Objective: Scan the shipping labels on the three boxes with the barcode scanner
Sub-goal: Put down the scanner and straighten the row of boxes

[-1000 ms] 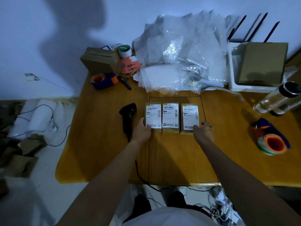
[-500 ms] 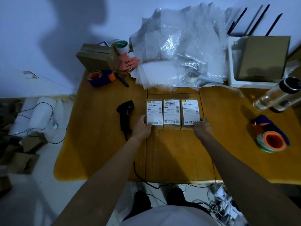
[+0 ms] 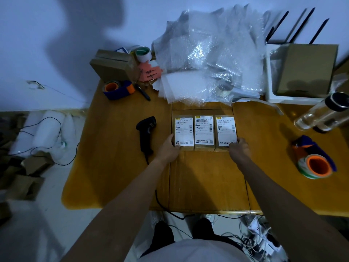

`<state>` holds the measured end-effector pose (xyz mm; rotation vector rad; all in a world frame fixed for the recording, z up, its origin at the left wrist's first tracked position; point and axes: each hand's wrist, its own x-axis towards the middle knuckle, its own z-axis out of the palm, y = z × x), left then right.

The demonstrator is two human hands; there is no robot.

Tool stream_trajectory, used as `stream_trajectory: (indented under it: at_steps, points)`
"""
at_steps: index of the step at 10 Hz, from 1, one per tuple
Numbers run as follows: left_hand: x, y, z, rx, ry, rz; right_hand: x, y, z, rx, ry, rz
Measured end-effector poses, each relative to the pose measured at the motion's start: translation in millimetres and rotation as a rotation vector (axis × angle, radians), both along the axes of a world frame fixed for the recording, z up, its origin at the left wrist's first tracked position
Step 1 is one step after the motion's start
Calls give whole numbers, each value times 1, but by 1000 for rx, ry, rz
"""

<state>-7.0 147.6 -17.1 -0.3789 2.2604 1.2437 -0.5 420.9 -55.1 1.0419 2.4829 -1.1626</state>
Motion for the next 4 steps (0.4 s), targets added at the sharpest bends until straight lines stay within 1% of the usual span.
stream_trajectory:
  at_steps: [2,3,4]
  points:
    - [2,-1,-3,9,-9,-6,-1,3,-1,-28,-1,2]
    - [2,-4,-4,8,-42,-42,1,0,7,-33,11,16]
    - [9,-5,12,47,-56,-67,9,-7,18,10,29,18]
